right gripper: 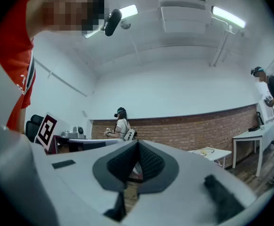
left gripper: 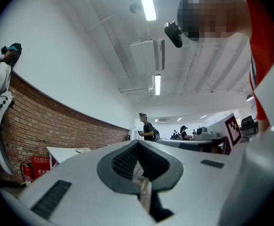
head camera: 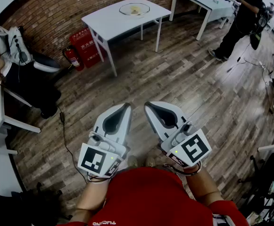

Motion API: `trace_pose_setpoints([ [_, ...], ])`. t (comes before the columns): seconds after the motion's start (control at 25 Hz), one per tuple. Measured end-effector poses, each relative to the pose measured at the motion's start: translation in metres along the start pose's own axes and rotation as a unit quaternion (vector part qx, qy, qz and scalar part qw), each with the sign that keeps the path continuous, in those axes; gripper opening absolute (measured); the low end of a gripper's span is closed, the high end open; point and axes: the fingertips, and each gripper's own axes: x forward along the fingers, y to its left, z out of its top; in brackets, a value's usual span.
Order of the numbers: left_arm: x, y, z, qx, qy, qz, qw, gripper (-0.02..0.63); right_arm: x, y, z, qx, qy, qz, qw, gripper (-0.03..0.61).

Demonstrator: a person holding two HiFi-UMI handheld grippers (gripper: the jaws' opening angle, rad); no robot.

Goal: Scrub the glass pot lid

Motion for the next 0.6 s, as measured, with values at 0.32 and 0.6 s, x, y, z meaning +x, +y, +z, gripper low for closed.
trace_pose_setpoints([
  [0.32,0.003,-0.002,-0.004,-0.001,0.001,0.005,1.0000,0.017,-0.003,-0.004,-0.002,0.001,-0.001,0.001,1.000,0.029],
  [0.6,0.008,-0.002,-0.008,-0.008,0.001,0.014,0.9999,0.017,-0.009,-0.014,0.000,0.014,-0.010,-0.001,1.000,0.029],
])
